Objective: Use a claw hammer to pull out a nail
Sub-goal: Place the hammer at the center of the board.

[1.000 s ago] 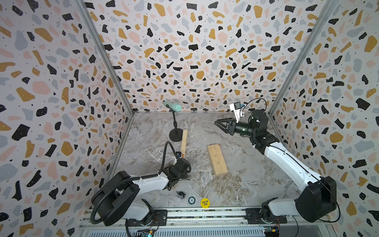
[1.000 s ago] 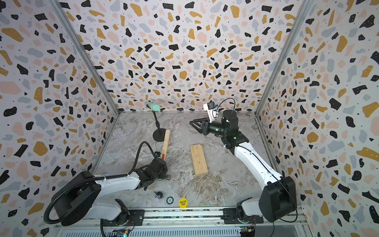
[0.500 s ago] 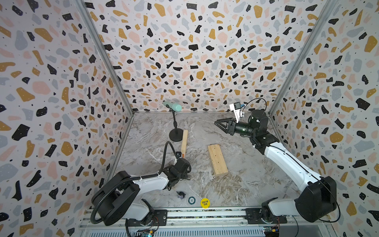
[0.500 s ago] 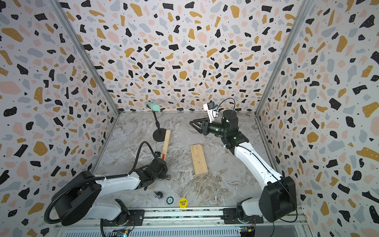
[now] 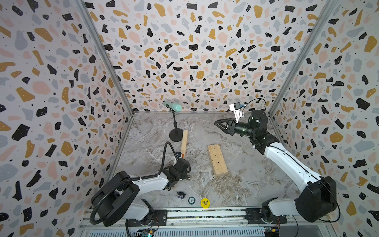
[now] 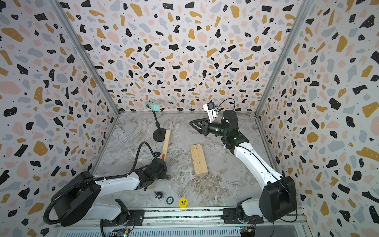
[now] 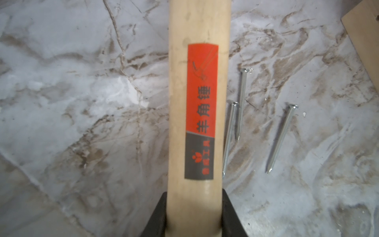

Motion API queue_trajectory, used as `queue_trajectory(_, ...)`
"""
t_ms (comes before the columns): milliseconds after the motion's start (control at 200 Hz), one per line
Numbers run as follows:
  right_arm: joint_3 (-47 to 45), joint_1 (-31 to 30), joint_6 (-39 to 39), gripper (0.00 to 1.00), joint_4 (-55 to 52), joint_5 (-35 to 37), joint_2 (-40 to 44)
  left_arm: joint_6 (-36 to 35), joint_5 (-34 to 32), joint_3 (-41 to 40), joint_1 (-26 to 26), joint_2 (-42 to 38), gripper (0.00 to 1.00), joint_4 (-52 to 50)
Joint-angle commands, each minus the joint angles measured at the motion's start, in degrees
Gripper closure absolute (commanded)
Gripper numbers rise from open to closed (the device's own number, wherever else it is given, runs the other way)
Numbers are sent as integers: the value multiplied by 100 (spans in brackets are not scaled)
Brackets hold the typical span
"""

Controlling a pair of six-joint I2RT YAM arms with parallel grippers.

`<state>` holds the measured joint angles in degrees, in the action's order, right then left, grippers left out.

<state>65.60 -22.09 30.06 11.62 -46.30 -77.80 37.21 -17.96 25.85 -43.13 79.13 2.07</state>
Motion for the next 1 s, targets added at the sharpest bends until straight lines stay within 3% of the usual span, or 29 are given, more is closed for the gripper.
queue_trajectory(0, -4, 3, 6, 60, 148, -81, 195, 93, 540, -387, -55, 173, 77, -948)
queue_trajectory(586, -57, 3, 24, 60, 182, -63, 284, 77, 510, -343, -54, -18, 67, -1184)
queue_trajectory(996, -74, 3, 35, 60, 188, -47, 314, 81, 496, -344, -55, -187, 67, -1293)
